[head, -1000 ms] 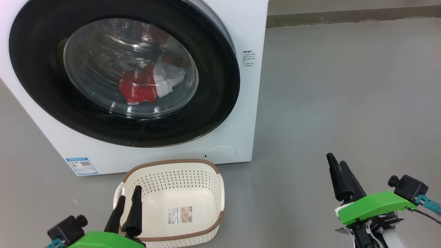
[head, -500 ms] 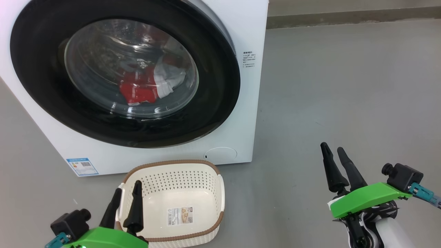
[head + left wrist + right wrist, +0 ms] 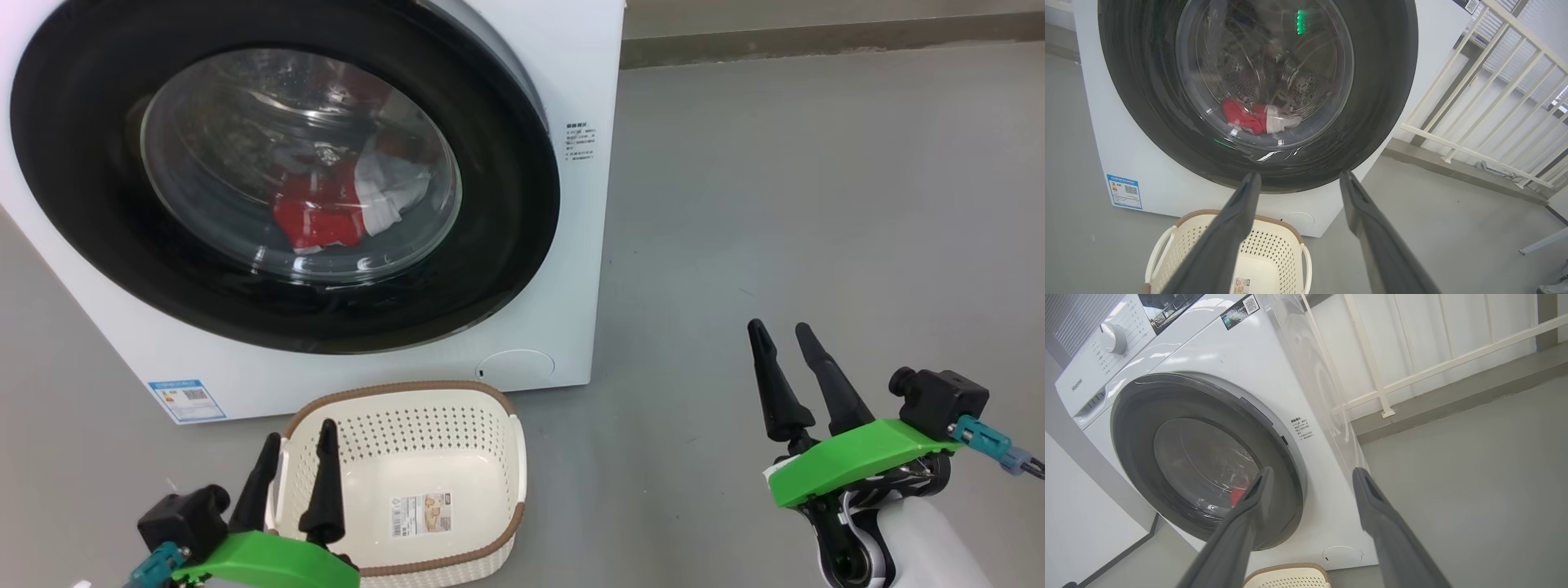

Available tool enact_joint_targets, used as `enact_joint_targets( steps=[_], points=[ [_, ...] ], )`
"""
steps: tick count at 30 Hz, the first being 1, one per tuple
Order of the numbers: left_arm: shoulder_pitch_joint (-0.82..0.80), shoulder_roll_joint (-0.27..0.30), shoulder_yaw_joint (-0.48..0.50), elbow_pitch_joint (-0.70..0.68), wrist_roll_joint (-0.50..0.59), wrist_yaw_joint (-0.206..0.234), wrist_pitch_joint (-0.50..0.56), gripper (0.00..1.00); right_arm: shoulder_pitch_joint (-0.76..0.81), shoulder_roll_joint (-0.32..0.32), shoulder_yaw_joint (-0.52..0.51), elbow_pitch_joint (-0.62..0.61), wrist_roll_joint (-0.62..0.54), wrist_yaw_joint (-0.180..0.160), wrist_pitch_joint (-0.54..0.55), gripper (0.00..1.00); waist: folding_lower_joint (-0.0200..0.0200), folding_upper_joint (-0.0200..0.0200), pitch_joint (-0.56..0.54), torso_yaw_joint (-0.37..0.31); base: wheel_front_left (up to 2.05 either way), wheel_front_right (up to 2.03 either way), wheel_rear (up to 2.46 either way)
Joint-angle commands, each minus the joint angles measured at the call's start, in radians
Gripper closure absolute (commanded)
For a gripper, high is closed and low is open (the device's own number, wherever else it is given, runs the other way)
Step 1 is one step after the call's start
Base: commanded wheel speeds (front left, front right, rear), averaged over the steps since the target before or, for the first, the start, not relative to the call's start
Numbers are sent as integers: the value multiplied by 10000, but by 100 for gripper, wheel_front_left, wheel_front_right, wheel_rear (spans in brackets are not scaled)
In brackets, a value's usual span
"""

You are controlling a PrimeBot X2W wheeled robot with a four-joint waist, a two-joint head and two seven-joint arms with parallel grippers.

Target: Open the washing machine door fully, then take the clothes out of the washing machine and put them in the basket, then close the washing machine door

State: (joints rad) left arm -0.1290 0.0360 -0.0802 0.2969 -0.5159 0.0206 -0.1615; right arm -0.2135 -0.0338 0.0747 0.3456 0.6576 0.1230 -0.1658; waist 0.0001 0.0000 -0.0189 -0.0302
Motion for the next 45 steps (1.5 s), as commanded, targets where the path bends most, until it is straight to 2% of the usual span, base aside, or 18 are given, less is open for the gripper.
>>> enact_joint_targets(
  steps=[1,29,45],
  points=[
    [-535,163,165,-137,480,132,-203,0,-570,-80,174,-165,-517,60,-169,0,0,0,1,-11,0,0,0],
    [-1023,344,-128,87,3523,816,-1002,0,-1348,-164,433,339,-3811,77,-960,0,0,0,-121,-13,0,0,0],
    [-830,364,-119,-29,3335,854,-1002,0,-1170,-164,269,334,-3815,77,-960,0,0,0,-117,-7,0,0,0]
  ],
)
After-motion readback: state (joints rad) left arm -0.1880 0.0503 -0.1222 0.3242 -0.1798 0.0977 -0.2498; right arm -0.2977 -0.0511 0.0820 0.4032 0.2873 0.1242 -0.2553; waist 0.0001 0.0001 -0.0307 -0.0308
